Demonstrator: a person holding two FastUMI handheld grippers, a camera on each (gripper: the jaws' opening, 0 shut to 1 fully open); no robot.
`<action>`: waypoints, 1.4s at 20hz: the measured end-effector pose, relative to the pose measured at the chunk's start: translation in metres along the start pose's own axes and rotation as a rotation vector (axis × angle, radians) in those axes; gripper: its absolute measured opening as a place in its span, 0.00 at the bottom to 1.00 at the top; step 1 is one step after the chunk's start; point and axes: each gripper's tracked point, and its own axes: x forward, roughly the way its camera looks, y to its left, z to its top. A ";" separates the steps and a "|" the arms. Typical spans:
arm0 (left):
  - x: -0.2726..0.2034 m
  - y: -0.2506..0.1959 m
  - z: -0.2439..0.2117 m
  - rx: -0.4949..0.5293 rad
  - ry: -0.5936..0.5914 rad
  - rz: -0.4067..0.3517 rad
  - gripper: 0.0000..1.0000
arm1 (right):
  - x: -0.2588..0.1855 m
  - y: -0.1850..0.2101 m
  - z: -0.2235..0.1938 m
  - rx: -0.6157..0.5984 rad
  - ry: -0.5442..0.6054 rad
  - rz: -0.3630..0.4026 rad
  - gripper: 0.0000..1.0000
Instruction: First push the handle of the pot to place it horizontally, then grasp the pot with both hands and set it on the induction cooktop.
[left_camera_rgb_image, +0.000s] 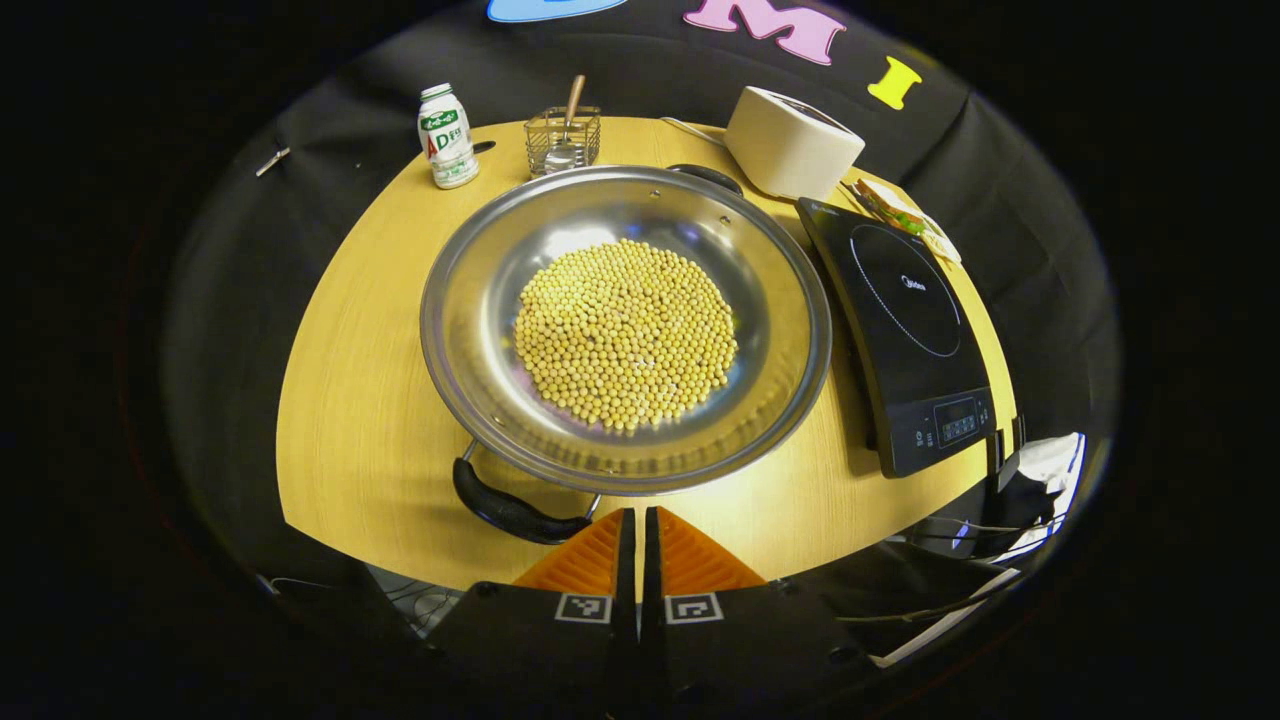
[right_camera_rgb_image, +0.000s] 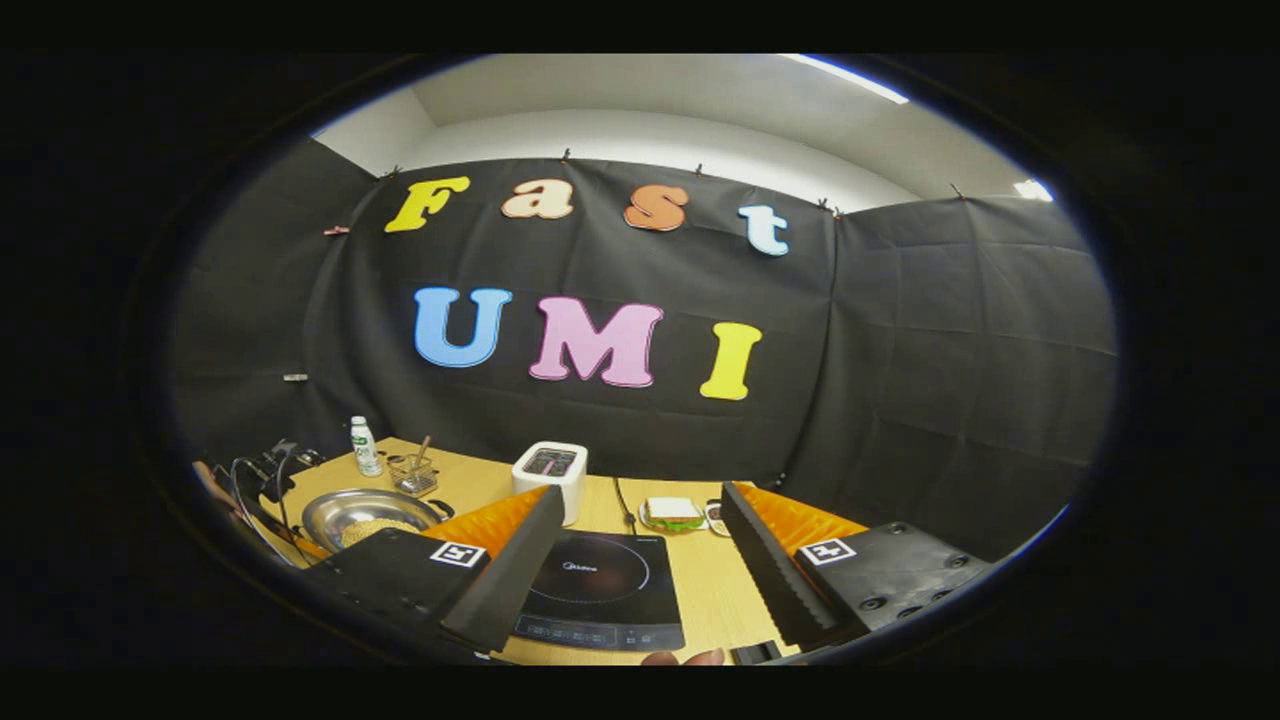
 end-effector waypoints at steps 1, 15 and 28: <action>0.001 0.003 0.000 0.001 0.003 0.007 0.05 | 0.000 -0.001 0.000 0.002 0.001 -0.002 0.98; 0.005 0.060 0.005 -0.049 -0.023 0.062 0.05 | 0.003 -0.001 -0.003 -0.009 0.005 0.001 0.96; 0.020 0.138 0.030 -0.121 -0.040 0.199 0.05 | 0.013 -0.010 -0.008 -0.034 0.029 -0.036 0.96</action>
